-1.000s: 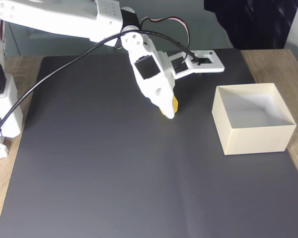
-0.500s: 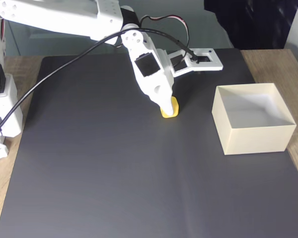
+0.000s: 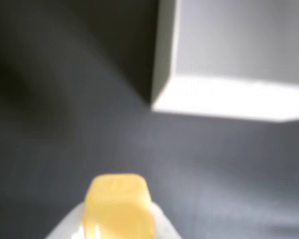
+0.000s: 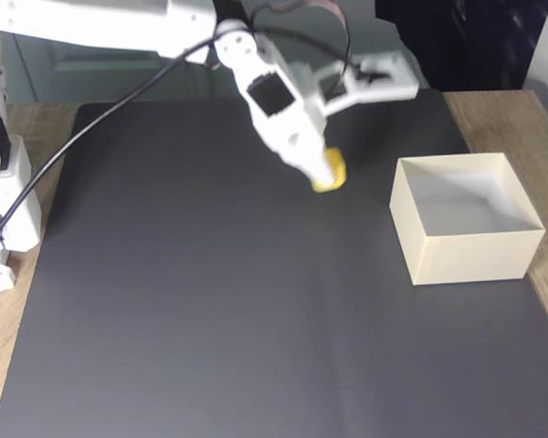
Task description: Grasp a cube block and put it in the white box.
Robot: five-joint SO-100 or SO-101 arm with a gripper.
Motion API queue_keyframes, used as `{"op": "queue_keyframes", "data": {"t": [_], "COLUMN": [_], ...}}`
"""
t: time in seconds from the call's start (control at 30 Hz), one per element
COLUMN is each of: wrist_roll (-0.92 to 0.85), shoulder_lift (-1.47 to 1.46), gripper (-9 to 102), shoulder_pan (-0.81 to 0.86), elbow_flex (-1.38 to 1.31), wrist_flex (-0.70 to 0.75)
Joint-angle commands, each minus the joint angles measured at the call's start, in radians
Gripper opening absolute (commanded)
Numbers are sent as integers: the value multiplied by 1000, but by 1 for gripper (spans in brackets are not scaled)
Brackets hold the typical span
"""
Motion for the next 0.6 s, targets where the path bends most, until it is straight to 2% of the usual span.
{"op": "queue_keyframes", "data": {"t": [0.0, 0.33, 0.57], "wrist_roll": [6, 20, 35], "shoulder_lift": [126, 350, 374], "gripper": [0, 0, 0], "shoulder_pan": [-18, -3, 94], "elbow_flex": [-32, -32, -66], "wrist_flex": [-57, -127, -204]}}
